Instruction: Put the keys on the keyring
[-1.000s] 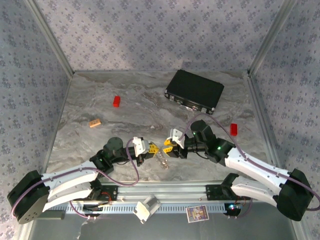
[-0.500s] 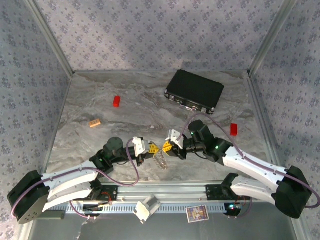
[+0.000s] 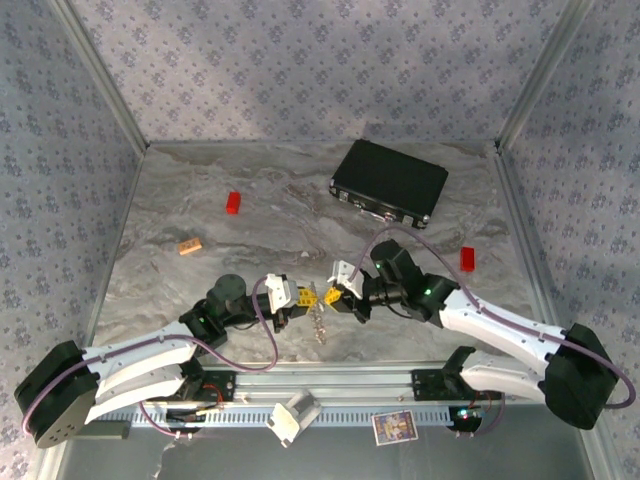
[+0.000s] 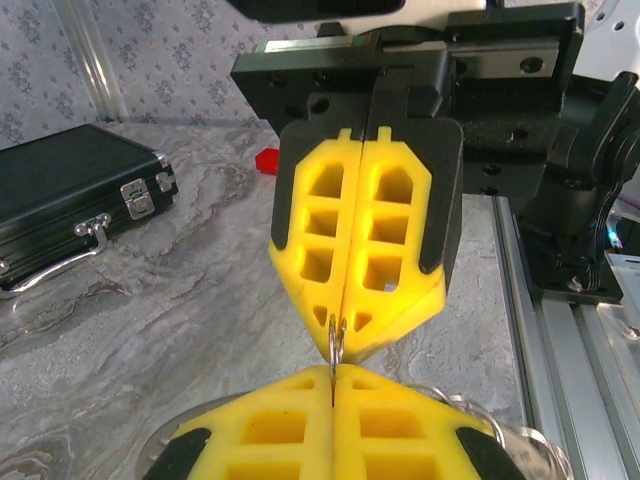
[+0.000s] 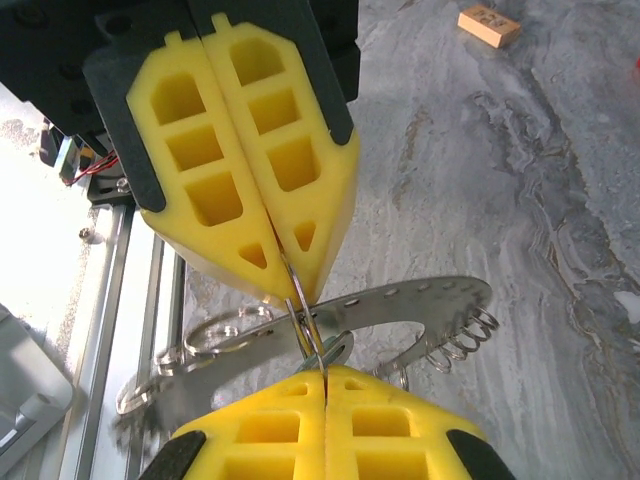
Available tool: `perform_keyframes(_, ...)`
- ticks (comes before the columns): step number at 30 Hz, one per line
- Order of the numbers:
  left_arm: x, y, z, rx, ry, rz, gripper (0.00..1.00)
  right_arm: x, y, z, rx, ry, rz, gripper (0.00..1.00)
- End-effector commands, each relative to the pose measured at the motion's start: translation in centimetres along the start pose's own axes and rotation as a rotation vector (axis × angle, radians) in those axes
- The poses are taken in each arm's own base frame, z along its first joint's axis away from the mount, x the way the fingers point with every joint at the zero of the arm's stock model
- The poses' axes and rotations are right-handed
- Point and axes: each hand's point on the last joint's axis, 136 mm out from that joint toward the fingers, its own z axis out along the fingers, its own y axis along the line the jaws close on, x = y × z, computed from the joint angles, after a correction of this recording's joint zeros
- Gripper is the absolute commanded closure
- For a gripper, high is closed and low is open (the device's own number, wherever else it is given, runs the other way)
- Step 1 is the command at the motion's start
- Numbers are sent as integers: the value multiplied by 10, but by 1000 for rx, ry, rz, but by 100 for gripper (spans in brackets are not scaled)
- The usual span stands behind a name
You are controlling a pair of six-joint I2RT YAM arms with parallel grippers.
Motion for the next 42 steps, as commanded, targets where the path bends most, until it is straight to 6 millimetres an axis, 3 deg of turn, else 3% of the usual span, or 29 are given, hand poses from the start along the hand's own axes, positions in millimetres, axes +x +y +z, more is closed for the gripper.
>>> perform_keyframes(1, -27, -4, -1, 21, -88, 47, 100, -5, 2, 1, -9, 10, -19, 100)
perform_keyframes(8, -26, -5, 0, 27, -83, 46, 100, -12, 2, -8, 24, -31, -56, 82)
perform_keyframes(14, -27, -6, 0, 31, -86, 48, 100, -21, 7, -10, 6, -83, -63, 78)
perform_keyframes(26, -29, -5, 0, 30, -89, 52, 100, -20, 4, -2, -9, -79, -48, 83)
perform_keyframes(34, -27, -4, 0, 21, -81, 45, 100, -22, 5, -2, -11, -83, -48, 99)
perform_keyframes(39, -11, 2, 1, -10, 12, 21, 76, -19, 3, -6, 6, -25, -75, 100)
perform_keyframes(42, -6, 3, -2, -19, 46, 26, 75, -14, 4, -6, 3, 47, -100, 100)
